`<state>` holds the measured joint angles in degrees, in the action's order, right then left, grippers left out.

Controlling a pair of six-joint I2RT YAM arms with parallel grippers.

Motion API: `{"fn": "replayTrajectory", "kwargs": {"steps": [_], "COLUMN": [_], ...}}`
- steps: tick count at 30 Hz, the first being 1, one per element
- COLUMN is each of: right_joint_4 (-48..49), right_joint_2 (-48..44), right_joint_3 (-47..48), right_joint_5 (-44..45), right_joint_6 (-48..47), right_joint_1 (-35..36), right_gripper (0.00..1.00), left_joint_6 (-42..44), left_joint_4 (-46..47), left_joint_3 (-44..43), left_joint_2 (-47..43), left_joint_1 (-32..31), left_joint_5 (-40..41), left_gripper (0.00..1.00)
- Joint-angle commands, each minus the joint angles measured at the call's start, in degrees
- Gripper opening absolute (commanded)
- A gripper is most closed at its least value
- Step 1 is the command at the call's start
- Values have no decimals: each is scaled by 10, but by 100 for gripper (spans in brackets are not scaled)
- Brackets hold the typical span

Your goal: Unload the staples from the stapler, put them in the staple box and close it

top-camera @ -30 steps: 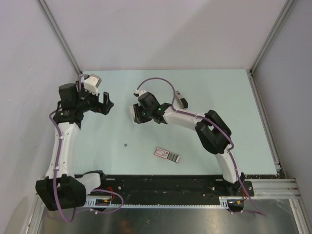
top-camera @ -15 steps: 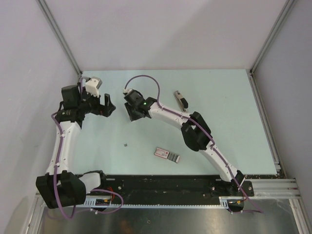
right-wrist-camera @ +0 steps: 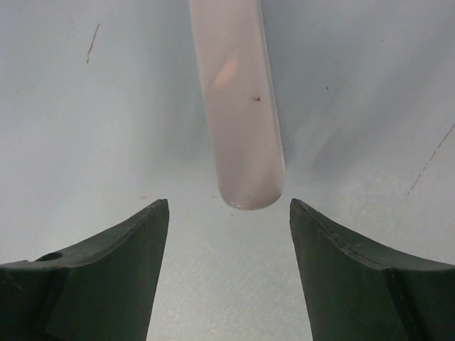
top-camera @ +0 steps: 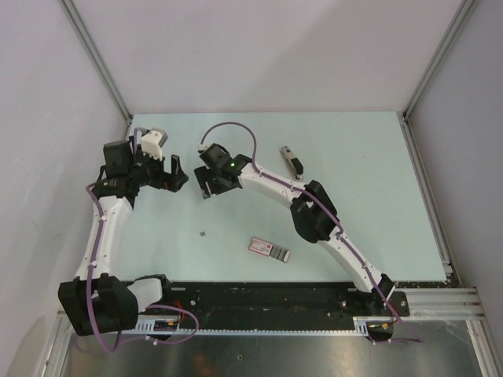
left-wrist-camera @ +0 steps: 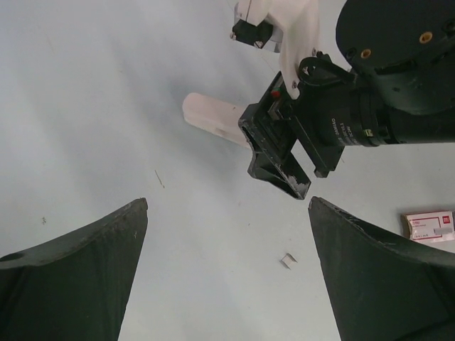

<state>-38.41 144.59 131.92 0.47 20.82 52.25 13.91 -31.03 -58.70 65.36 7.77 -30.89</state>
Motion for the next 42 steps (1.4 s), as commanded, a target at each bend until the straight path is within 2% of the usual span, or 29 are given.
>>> {"fn": "replayTrajectory", "kwargs": {"steps": [1,3,5,10,13,16,18,22,25,35,42], "right_joint_4": [-8,-8,0,17,2,-11,4,43,48,68,56], "right_joint_2": [-37,-73,-120,-224,-246,-256,-269,-296,-296,-264,-214], "right_joint_3": [25,6,-29,-133,-164,-184,-224,-294,-315,-330,-309], "right_joint_5": [-21,0,24,90,158,170,145,105,96,64,63], "right_joint_6": [-8,-20,-35,-58,-60,-68,-79,-91,-102,-115,-124], "right_joint_1": [-10,-18,-35,-104,-138,-171,-198,-237,-251,-260,-271], "right_gripper": [77,91,97,99,99,99,96,84,81,74,58], "left_joint_6": [-18,-15,-14,-14,-16,-19,-20,-15,-11,-14,-8], "left_joint_4": [5,6,6,5,6,6,5,6,6,5,5], "left_joint_3": [8,8,5,-6,-14,-23,-28,-31,-26,-15,-4], "left_joint_2": [-2,-2,-1,0,0,7,15,27,32,48,40], "left_joint_1": [-13,-17,-25,-61,-95,-123,-137,-162,-179,-199,-202], "left_joint_5": [6,11,18,39,52,65,72,83,93,102,117], "left_gripper": [99,100,99,99,99,100,99,97,96,100,99]}}
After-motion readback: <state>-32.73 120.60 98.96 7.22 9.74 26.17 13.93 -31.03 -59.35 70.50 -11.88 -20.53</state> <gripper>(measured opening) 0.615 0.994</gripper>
